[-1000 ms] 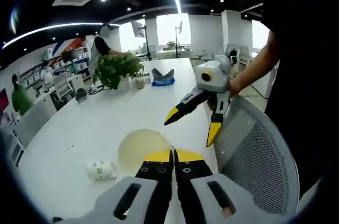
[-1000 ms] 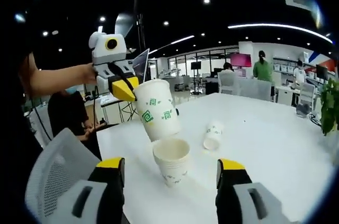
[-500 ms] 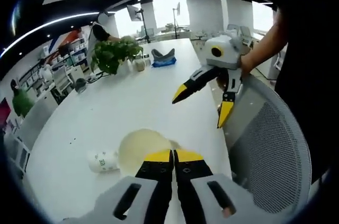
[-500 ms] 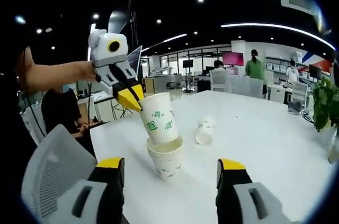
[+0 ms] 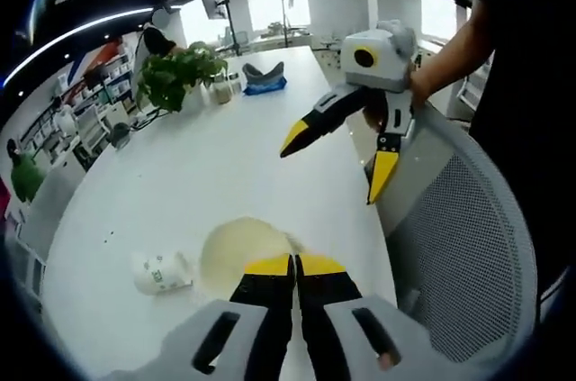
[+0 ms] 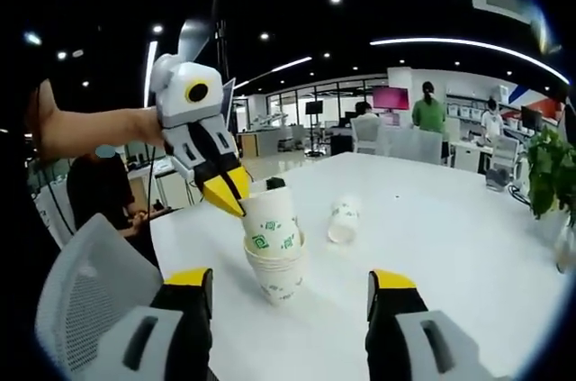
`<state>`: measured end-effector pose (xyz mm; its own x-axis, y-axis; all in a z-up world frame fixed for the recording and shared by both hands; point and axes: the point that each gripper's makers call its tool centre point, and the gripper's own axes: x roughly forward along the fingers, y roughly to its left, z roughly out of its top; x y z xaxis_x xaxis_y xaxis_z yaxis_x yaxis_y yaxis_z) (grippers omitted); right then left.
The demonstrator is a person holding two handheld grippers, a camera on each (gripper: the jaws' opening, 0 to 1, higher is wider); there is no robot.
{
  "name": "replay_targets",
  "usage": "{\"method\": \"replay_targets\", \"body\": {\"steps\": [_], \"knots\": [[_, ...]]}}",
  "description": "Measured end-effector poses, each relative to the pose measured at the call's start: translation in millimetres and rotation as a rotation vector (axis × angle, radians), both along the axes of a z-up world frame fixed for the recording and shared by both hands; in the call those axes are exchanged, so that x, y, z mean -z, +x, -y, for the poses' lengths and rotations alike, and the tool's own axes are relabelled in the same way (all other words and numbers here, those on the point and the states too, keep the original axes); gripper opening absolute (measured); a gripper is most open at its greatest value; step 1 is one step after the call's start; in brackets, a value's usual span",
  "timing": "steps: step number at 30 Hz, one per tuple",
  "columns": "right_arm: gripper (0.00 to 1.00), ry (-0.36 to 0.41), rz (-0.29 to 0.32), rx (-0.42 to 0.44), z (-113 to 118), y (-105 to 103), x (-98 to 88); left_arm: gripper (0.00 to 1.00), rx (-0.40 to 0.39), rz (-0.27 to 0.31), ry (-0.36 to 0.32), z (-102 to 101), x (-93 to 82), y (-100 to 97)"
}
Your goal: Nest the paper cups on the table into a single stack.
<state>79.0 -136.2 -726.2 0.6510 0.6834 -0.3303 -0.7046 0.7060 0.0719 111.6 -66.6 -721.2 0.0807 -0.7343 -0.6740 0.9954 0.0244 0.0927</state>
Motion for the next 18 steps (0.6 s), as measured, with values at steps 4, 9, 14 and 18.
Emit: {"method": "replay_targets", "body": {"steps": [4,9,14,18], "knots": [[0.7,0.0,-0.001,0.007,1,1,-0.1,0.0,0.013,-0.012,0.011,5,3.4,-2.9],[0.69,0.002,-0.001,0.012,3,1,-0.2,0.0,0.026,-0.029,0.021,8,8.9,-3.4],[0.69,0.003,-0.004,0.015,4,1,0.1,0.0,0.034,-0.094,0.011,13,14.1,-7.4],[0.68,0.005,-0.003,0.022,5,1,-0.7,0.0,0.034,-0.12,0.0,14,18.8,-4.4]]}}
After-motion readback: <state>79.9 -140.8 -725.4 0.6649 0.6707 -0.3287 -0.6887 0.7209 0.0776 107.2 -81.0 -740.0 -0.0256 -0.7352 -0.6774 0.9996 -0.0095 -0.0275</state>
